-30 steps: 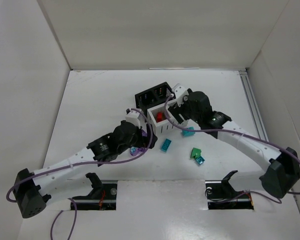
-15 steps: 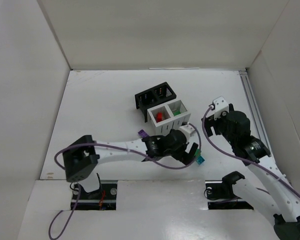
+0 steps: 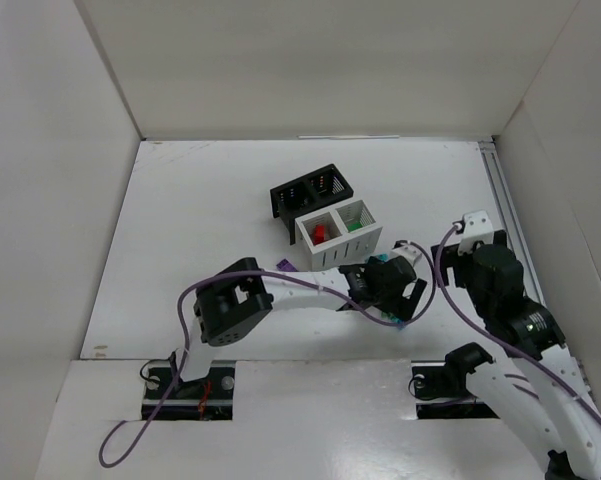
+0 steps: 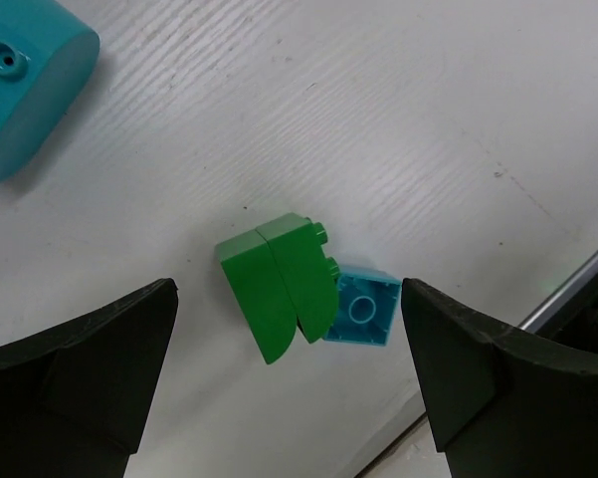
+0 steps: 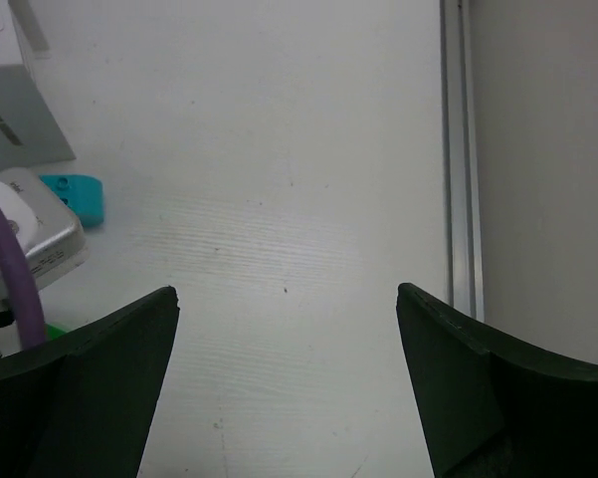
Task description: Sort the legos into containers by color
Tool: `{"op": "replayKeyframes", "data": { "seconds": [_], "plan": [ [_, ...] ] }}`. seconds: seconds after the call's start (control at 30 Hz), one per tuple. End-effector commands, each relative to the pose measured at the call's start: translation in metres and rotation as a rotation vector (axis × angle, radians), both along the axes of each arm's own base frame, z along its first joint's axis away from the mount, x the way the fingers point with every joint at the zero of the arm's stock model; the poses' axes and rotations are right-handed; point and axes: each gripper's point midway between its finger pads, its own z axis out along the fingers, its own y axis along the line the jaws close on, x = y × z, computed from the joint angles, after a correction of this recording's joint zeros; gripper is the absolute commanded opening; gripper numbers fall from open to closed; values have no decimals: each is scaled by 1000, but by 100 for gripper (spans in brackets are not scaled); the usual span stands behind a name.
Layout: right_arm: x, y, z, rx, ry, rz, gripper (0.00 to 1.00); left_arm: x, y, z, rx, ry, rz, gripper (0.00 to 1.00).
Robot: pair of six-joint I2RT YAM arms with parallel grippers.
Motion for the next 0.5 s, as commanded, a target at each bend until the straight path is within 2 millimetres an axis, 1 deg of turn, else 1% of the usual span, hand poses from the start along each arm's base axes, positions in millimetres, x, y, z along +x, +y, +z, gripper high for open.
{"op": "replayKeyframes", "data": {
  "seconds": [0.0, 0.03, 0.1, 0.13, 0.17, 0.2, 0.27, 0.3, 0.33, 0.37, 0.4, 0.43, 0.47],
  "plan": [
    [-10, -13, 24, 37, -80, -64, 95, 1, -6, 7, 1, 7, 21, 93],
    [-10, -13, 20, 33, -72, -64, 95, 3, -9, 11, -8, -3, 28, 92],
    [-13, -15, 20, 38, -76, -76, 96, 3, -9, -2, 17, 11, 34, 91],
    [-14, -15, 22, 42, -84, -76, 96, 4, -12, 4, 4, 7, 34, 89],
    [-14, -15, 22, 42, -84, -76, 96, 4, -13, -5, 24, 14, 34, 86],
    [-14, -15, 22, 42, -84, -76, 96, 4, -11, -7, 33, 17, 34, 80],
    [-16, -18, 22, 39, -85, -84, 96, 3, -14, -10, 34, 25, 27, 74],
    [-16, -18, 22, 39, -86, -84, 96, -2, -15, -10, 28, 43, 10, 70],
    [-16, -18, 22, 39, -86, -84, 96, -2, -18, -8, 18, 39, -5, 62],
    [-16, -18, 22, 39, -86, -84, 96, -3, -15, -13, 29, 43, -5, 57],
    [-16, -18, 22, 39, -86, -84, 96, -4, -18, -5, 5, 43, -13, 53],
    [-16, -18, 22, 39, -86, -84, 96, -5, -15, -9, 15, 46, -13, 50],
    [-16, -18, 22, 39, -86, -84, 96, -4, -18, -1, -8, 39, -13, 46]
  ]
}}
